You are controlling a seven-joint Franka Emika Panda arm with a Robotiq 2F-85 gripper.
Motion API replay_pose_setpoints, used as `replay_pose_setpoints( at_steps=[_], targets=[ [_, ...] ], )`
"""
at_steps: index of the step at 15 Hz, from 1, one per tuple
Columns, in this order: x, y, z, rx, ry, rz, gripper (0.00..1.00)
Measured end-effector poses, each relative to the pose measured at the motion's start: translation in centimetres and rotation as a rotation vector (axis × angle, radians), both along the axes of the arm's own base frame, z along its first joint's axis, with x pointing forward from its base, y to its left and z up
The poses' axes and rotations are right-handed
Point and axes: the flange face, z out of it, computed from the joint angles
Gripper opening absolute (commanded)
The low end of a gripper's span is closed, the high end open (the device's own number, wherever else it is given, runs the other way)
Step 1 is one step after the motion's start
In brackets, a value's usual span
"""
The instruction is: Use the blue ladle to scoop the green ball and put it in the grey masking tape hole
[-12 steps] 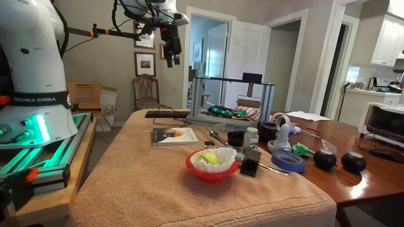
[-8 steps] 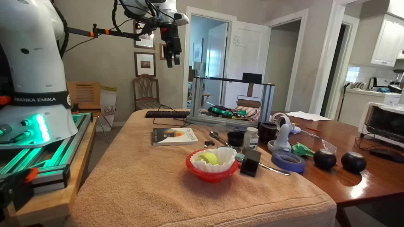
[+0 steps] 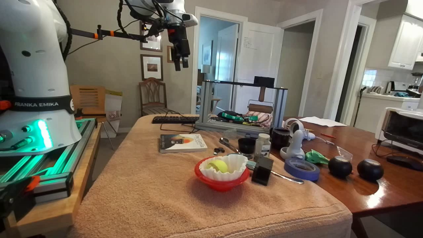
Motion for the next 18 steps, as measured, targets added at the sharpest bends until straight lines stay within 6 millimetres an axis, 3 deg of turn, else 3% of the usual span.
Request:
replay_pose_setpoints(
  at_steps=[4,7,11,16,18],
  targets=[
    [0.1,-0.3,0.0,0.001,-0.001,-0.026,1.00],
    [0.9,-2.6,-0.2,0.011,-0.014,-0.191,1.00],
    [2.3,-8.7,-1.6,0.042,0.013,-0.415,1.00],
    [2.8,-18.3,-4.0,0.083,0.058,-0.704,1.00],
    [2.9,-20.5,-4.5,0.090,0.067,-0.764,1.00]
  ],
)
